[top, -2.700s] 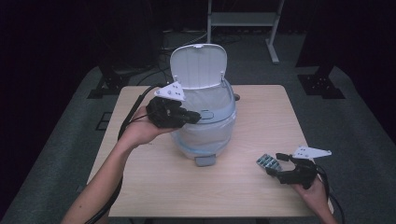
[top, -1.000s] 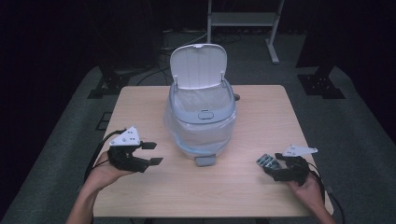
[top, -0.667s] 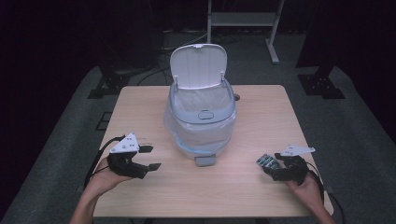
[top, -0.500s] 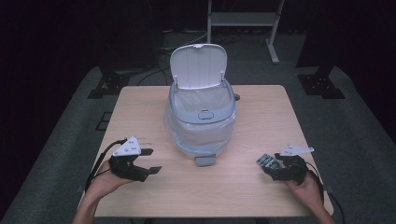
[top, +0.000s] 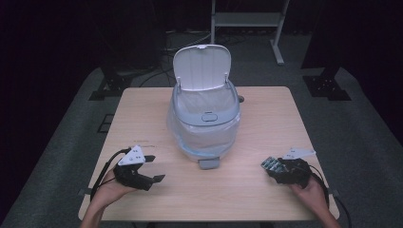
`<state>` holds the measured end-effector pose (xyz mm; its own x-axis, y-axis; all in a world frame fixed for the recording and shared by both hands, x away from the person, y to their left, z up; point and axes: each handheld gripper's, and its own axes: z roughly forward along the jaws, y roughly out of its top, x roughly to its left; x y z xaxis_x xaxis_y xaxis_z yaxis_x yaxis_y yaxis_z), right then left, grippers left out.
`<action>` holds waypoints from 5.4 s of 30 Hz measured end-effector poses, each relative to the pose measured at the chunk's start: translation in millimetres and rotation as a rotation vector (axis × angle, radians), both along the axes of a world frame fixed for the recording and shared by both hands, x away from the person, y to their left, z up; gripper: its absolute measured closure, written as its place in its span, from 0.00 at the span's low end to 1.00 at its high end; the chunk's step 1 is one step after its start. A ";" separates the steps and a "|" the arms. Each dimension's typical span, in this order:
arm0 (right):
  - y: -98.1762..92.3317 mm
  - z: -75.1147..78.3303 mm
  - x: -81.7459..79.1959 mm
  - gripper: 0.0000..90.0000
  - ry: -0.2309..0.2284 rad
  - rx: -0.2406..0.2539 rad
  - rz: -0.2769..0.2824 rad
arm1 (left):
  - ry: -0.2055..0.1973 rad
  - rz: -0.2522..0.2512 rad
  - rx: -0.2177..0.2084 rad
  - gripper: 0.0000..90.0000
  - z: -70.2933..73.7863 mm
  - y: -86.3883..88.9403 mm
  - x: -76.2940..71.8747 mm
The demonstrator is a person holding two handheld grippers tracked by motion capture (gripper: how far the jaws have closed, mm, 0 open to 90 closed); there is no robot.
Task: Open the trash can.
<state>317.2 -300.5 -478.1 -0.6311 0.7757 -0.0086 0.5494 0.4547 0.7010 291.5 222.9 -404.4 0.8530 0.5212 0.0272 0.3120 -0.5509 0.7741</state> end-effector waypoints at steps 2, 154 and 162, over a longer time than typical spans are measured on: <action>0.3 0.2 -0.1 0.36 0.002 0.002 0.002 | -0.004 -0.002 0.007 0.22 -1.7 -0.6 0.1; 126.5 318.5 74.8 0.36 -0.003 0.063 0.404 | -0.004 0.075 0.034 0.10 -24.6 14.7 -1.5; 136.6 318.6 82.9 0.36 -0.001 0.057 0.420 | 0.000 0.071 0.040 0.10 -25.2 15.0 -1.4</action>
